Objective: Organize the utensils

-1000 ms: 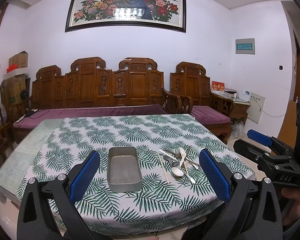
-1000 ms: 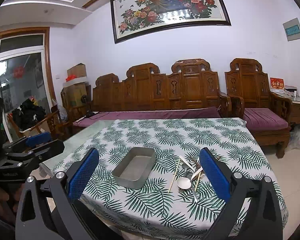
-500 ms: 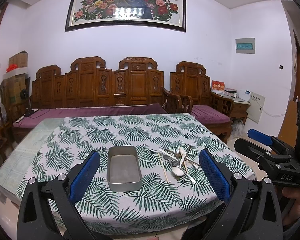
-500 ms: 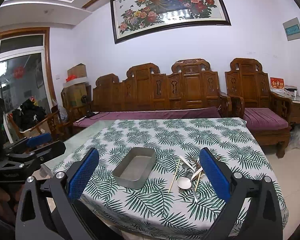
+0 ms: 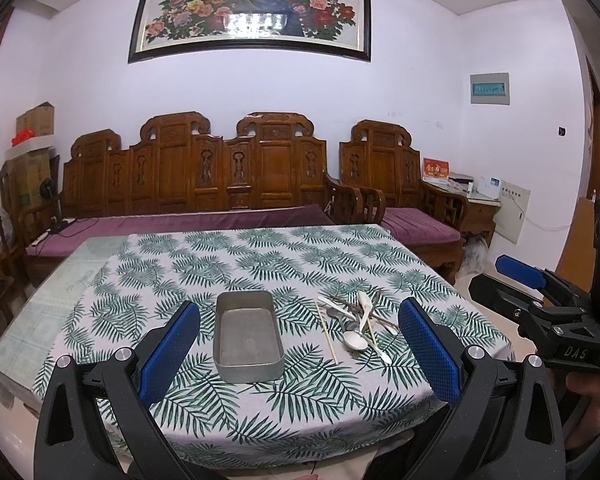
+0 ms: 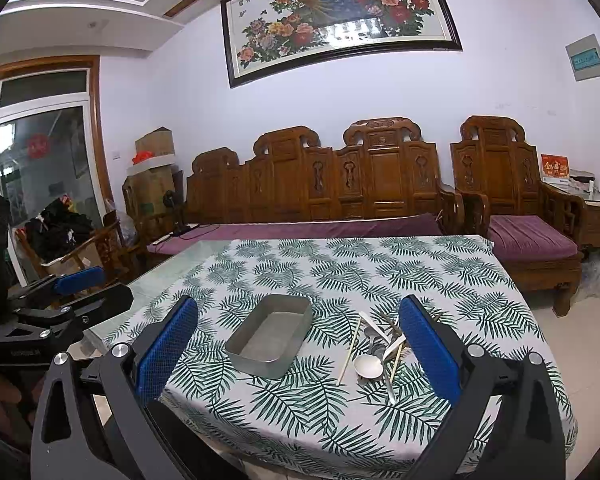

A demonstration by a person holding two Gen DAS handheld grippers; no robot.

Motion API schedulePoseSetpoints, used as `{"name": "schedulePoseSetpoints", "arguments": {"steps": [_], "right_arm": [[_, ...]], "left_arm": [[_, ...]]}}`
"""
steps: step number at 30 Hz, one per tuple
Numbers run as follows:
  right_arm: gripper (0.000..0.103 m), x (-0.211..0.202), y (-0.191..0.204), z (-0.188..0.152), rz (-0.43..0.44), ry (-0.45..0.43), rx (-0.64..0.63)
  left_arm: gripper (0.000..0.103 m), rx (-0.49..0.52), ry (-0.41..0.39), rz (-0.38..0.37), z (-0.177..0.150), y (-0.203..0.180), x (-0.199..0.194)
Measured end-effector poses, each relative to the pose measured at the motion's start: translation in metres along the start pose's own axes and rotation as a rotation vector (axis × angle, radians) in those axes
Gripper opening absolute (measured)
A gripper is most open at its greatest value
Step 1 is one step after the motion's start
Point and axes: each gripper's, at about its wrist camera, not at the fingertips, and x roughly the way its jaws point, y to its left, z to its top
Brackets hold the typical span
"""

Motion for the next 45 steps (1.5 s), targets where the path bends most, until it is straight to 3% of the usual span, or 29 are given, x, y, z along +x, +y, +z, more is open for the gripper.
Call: {"name": "schedulePoseSetpoints", "arguments": {"steps": [12, 26, 30, 45], "right_arm": [[0.096, 0.025, -0.015, -0.014, -0.003, 0.053, 0.015], [0.062, 0.102, -0.065, -0.046, -0.052, 0.207, 0.01], [0.06, 0.121, -0.079, -0.052, -0.069, 0.237, 0.018], [0.051, 0.178, -0.126, -0.084, -0.106, 0.369, 0.055]], "left_arm": [[0.096, 0.004, 0.08, 0.004, -0.015, 0.003, 0.033], [0.096, 0.048, 0.208, -0.039, -0.032, 0.0, 0.109], [0.095, 0.061, 0.242, -0.066, -0.033, 0.0, 0.133], [0.062, 0.069, 0.412, -0.142, -0.058, -0.019, 0.235]]}}
